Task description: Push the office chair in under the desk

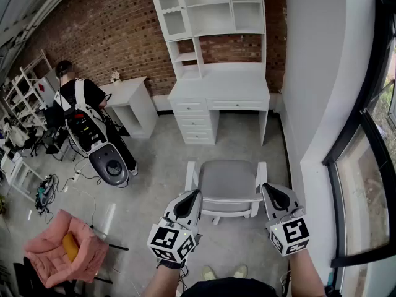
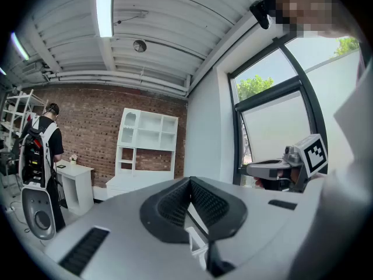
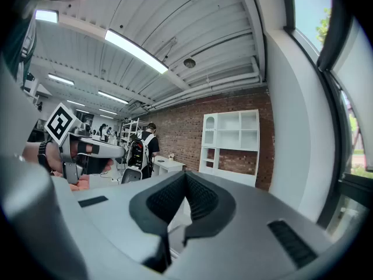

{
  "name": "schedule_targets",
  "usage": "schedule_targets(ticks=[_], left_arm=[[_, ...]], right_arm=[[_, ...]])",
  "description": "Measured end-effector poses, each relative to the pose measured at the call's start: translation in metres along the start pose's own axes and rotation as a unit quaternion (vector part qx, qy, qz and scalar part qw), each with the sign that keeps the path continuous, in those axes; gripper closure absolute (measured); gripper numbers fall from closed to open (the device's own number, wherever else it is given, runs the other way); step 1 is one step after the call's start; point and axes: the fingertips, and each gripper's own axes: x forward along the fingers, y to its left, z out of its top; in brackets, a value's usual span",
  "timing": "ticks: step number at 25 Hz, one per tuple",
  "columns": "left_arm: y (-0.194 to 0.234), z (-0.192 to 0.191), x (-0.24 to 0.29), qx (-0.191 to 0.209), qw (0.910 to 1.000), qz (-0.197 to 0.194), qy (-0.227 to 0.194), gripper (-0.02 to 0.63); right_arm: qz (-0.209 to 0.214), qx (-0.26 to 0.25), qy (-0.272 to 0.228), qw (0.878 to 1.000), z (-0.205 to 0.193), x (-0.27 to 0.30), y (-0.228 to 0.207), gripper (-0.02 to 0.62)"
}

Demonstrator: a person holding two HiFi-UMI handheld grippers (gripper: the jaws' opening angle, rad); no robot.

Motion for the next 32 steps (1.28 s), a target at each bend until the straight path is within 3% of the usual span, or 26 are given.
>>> schedule_targets(ticks=[12,18,27,32], left_arm=[[-0.014,-0.004,-0.005,-0.007,0.9999,0.008,-0.002,0.600],[-0.005,-0.006,-0.008,-0.009,0.9994,0.033,-0.008,0.600],[-0.002,-0.034,-0.008,-0.006,0.9977,0.065,0.017,0.600],[-0.004,-0.053,-0.011,0.019,0.9962,0.077,0.035,0.600]], right_arm=[[0.009,-0.002,0.003,1.000,-0.005,-0.014,0.001,0.594],[-0.002,0.020,-0.014,1.000,-0.006,-0.024,-0.010,0.592],[-0.003,0.031,-0.002,0.999,-0.034,-0.037,-0.021,0.592],[0.021,0.023,0.008,0.999,-0.052,-0.037,-0.015,0.591]])
